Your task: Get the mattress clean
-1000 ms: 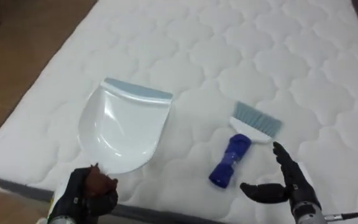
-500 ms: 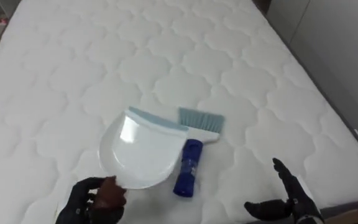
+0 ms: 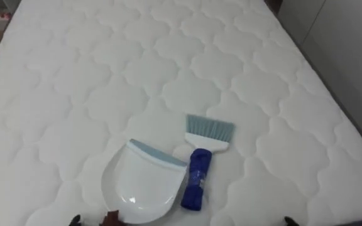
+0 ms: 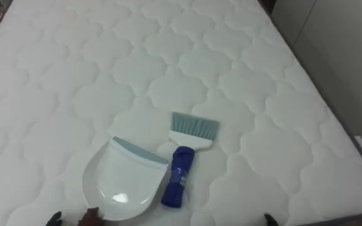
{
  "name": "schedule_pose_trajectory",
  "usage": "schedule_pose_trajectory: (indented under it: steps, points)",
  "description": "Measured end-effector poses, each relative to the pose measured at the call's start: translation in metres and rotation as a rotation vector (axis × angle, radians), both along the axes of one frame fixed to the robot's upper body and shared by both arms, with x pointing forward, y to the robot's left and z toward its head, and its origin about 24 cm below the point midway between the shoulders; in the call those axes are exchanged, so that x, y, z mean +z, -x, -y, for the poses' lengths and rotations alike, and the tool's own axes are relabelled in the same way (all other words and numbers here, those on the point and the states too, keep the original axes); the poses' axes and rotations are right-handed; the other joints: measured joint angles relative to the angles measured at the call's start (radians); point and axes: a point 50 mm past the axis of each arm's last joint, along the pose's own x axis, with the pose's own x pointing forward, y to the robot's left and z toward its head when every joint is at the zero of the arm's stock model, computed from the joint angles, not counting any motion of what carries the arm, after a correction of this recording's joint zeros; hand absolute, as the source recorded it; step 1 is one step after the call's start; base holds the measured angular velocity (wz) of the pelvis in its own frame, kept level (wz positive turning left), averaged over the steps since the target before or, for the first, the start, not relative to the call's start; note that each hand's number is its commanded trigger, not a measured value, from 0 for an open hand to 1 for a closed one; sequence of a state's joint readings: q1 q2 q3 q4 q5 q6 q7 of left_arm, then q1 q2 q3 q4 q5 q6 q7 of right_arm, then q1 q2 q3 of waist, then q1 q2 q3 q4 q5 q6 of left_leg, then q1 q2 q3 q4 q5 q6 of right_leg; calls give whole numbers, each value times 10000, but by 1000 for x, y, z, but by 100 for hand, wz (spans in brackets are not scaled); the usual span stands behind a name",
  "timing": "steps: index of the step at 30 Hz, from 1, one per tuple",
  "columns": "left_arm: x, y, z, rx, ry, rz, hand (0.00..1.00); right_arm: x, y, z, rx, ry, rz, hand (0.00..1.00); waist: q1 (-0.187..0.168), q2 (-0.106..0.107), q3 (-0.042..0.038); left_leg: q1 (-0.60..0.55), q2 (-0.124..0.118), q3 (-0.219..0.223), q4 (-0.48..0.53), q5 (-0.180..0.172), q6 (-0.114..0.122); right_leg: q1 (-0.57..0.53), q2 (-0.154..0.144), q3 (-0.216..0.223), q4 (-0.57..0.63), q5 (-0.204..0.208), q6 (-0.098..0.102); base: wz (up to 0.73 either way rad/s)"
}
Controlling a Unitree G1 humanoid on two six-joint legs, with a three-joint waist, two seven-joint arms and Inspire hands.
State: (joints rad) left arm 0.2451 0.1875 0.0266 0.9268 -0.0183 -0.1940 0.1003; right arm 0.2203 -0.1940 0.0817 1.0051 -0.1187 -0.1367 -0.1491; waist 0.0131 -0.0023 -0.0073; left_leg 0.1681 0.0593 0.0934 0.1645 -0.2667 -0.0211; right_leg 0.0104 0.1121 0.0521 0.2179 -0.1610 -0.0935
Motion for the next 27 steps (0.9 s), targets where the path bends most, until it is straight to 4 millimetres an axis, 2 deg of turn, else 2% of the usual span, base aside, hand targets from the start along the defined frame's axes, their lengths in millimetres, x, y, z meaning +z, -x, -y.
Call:
schedule_pose_trajectory:
  steps: [1, 3, 9, 16, 21, 27]
  points:
    - [0, 3, -3, 227, -3, -72, 0, -1, 4, 2, -118, 45, -163, 0, 13, 33, 8, 90, 4, -4, 2, 0, 0, 111, -10, -97, -61, -1, -2, -7]
    - [-1, 7, -7, 577, -16, -164, 0, -1, 6, 6, -406, 132, -276, 0, 8, 8, -33, 160, 1, -5, -1, -1, -1, 247, -54, -359, -191, -1, -2, -2]
    - [-2, 19, -19, 1573, -150, -554, 0, -5, 22, 12, -127, 438, -1532, 0, 144, -176, -143, 378, 0, -145, -42, -2, -1, 621, -48, -396, -487, -1, -7, 4]
    - [-2, 28, -28, 2322, -195, -988, 0, -14, 67, 7, 273, 543, -4645, 0, 309, -220, -121, 632, 26, -178, -46, -3, -2, 754, 5, -380, -443, 3, -14, -13]
    - [-2, 31, -33, 2449, -326, -1157, 0, -17, 74, -1, 596, 150, -5517, 0, 444, -280, -113, 706, 1, -407, -88, -5, -2, 736, 9, -399, -395, 18, -42, -18]
    - [1, 35, -43, 2504, -585, -1356, 0, -17, 71, -2, 684, 28, -5935, 0, 478, -425, -120, 722, 10, -404, -119, -6, -3, 724, 9, -421, -353, 17, -43, 4]
